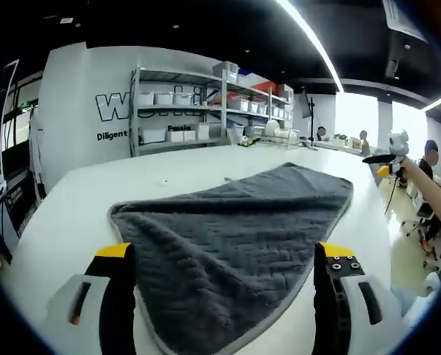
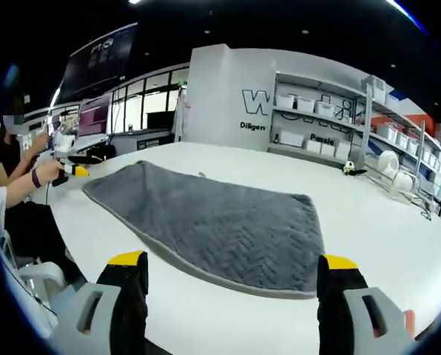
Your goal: Open the folded towel by lifting each exposed corner and separating the folded layers until the towel lies flat within the target outline without major curled edges
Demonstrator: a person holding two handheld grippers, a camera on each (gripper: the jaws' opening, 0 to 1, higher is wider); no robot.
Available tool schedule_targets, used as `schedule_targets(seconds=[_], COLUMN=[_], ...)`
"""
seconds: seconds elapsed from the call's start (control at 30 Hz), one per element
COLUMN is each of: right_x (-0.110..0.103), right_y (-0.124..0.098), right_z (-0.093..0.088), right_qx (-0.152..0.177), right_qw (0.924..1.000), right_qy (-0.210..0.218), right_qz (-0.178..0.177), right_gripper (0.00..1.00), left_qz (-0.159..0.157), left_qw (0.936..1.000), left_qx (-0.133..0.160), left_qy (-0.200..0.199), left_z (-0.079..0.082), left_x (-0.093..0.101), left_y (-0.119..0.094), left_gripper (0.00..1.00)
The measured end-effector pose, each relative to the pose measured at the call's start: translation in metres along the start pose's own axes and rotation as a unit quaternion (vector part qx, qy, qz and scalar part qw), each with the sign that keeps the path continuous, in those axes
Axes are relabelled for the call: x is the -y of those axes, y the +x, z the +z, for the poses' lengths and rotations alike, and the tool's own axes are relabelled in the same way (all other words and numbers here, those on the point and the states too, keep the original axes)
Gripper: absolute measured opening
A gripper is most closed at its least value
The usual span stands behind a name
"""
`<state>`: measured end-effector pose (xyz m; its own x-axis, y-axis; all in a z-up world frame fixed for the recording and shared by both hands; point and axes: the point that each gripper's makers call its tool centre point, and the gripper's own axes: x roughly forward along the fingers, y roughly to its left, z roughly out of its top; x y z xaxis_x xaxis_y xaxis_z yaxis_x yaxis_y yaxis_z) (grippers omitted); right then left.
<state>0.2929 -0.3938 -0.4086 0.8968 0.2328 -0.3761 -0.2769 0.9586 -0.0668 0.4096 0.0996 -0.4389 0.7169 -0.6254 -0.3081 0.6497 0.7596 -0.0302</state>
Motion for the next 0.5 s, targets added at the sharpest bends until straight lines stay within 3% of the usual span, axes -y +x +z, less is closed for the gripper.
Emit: schedule_targets(seconds=[0.2, 0.33, 0.4, 0.5], right_x=[0.020, 0.016, 0.014, 0.019], right_y=[0.018, 0.038, 0.041, 0.040], right_z=[-0.009, -0.015, -0.021, -0.014], right_qx=[0.002, -0.016, -0.041, -0.041], right_qw=[1.0000, 0.9989, 0.9976, 0.9975], right_qy=[-0.004, -0.009, -0.025, -0.041], right_qz=[-0.003, 0.042, 0.051, 0.041], right_gripper=[0.97, 0.99, 0.99, 0.99], left_qz=[0.011, 0.012, 0.019, 0.027], left_qw=[0.9999, 0.9998, 0.9995, 0.9990], left_qx=[-0.004, 0.001, 0.012, 0.026], left_qy=[0.011, -0.016, -0.023, -0.023], left_z=[-0.012, -0.010, -0.006, -0.004], left_x=[-0.008, -0.021, -0.028, -0.030], left_y=[0.014, 0.028, 0.026, 0.014], left_gripper=[0.98, 0.98, 0.97, 0.96])
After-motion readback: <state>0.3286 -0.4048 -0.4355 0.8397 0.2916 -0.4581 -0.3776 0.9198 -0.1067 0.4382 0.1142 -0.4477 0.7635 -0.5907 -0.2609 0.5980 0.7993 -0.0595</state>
